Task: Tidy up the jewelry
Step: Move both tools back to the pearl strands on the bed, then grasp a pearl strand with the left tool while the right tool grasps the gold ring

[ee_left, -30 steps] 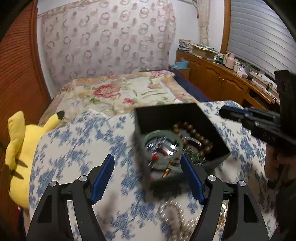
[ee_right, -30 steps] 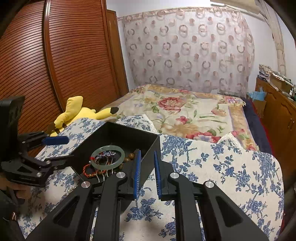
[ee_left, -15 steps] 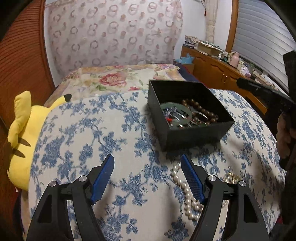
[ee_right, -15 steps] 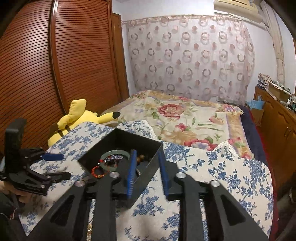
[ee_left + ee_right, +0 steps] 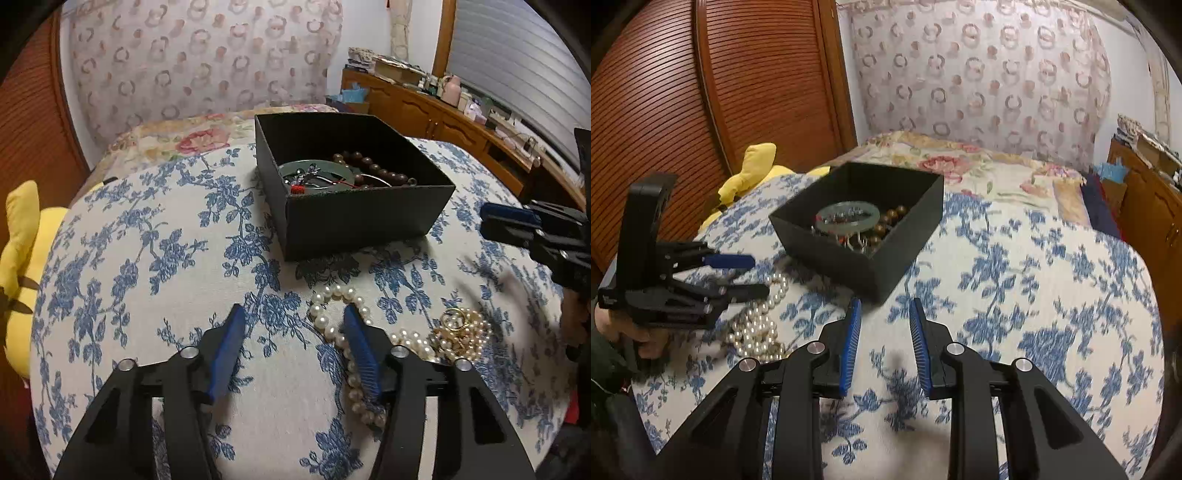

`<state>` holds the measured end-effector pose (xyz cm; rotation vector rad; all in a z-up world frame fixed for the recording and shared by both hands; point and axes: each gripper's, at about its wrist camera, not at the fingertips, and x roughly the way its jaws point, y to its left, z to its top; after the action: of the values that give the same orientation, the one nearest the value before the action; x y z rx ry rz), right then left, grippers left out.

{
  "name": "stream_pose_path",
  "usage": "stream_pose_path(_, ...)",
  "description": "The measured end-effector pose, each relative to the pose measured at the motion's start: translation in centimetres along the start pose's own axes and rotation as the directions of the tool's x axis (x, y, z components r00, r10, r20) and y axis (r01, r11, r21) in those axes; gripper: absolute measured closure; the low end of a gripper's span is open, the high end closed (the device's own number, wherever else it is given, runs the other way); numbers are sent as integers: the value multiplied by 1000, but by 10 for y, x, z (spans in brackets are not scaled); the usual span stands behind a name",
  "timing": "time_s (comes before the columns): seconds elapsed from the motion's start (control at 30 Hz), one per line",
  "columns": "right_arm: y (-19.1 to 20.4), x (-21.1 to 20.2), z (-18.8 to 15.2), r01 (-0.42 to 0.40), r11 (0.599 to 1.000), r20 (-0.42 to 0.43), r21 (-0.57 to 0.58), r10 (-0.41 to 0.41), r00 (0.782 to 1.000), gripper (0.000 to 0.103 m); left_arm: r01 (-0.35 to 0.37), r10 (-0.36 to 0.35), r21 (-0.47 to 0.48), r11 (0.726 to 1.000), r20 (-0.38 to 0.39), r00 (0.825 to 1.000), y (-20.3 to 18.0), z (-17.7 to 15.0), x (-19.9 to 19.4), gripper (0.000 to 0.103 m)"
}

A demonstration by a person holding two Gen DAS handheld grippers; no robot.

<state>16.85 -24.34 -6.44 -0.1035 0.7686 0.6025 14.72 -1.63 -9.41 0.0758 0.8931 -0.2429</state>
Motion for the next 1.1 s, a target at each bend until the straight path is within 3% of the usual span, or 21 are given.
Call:
stream_pose_path(0.13, 4, 1, -8, -12, 1000, -19, -5, 12, 1000, 74, -34, 34, 28, 999, 7, 999, -4, 5, 3, 70)
stream_pose_path(0.2, 7, 1, -12, -26, 1000, -27, -4, 26, 999, 74, -24, 24, 39, 999, 14, 1000, -5, 5, 3, 84)
stream_pose_path(0.23, 10, 1, -14, -34, 999, -31, -6, 33, 999, 74, -21, 20, 42, 999, 13, 1000, -6, 6, 3, 96)
stream_pose_path(0.63, 41, 14, -16, -131, 991, -80, -40, 127, 989, 74, -13, 14, -12, 1000, 20, 1000, 14, -15, -13, 96)
stream_pose_path(1.03, 59, 25, -23, -131, 988, -136, -81, 119, 983, 74, -2, 3, -24, 1000, 34, 999, 17, -17, -14, 96)
stream_pose_path(1.1, 62, 26, -24, -128, 987, -140, -98, 113, 984, 78, -4, 5, -21, 1000, 34, 999, 17, -17, -14, 96)
